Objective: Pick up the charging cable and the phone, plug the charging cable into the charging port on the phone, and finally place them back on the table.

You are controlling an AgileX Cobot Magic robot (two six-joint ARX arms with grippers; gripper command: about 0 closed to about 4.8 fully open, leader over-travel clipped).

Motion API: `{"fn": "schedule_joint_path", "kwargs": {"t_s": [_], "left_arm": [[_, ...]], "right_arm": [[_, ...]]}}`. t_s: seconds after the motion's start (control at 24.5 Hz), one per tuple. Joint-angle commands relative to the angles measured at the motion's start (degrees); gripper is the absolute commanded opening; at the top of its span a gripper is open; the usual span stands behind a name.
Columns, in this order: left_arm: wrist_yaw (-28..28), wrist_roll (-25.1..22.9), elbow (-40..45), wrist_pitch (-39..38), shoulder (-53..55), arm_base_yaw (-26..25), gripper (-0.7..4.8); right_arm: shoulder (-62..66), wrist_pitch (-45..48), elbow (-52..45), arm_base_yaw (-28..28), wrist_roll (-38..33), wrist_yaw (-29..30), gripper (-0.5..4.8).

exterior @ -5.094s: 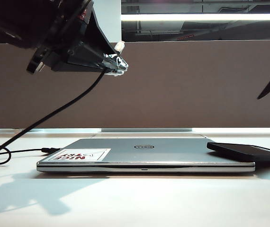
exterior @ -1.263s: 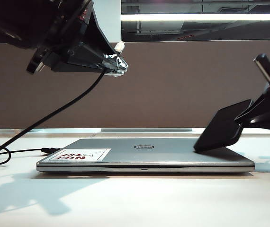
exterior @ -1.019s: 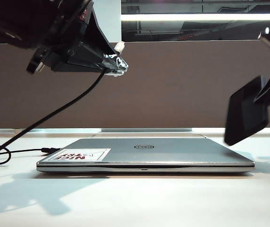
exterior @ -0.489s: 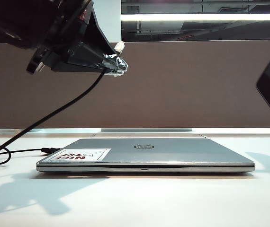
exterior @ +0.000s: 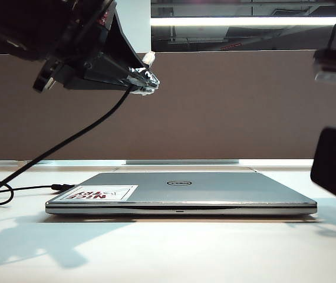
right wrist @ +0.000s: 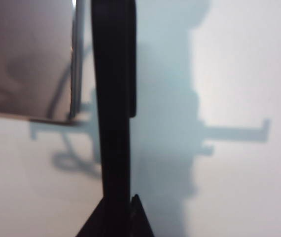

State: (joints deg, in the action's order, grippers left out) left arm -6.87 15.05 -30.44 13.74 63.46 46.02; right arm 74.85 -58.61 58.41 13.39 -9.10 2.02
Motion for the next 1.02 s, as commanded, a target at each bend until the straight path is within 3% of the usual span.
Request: {"fn": "schedule_joint_path", "kwargs": {"t_s": [0.04, 0.33, 0.45, 1.02], "left_arm": [[-0.02, -0.07, -0.20, 0.52, -0.24, -0.04, -0.07], [-0.02, -0.07, -0.20, 0.52, -0.24, -0.04, -0.07], [-0.02, -0.07, -0.20, 0.52, -0.24, -0.04, -0.07], [-0.02, -0.07, -0.20, 0.50, -0.24, -0.04, -0.07]], "right_arm": [[1.95, -0.90, 0.63, 0.22, 0.42, -0.83, -0.07], [5.35, -1.07, 0.61, 0.24, 1.68, -0.39, 0.01], [5.92, -0.72, 0.61, 0.26, 1.73, -0.37, 0.87], [13.46, 6.71, 0.57, 0.26, 3.58, 2.38, 0.85]]}}
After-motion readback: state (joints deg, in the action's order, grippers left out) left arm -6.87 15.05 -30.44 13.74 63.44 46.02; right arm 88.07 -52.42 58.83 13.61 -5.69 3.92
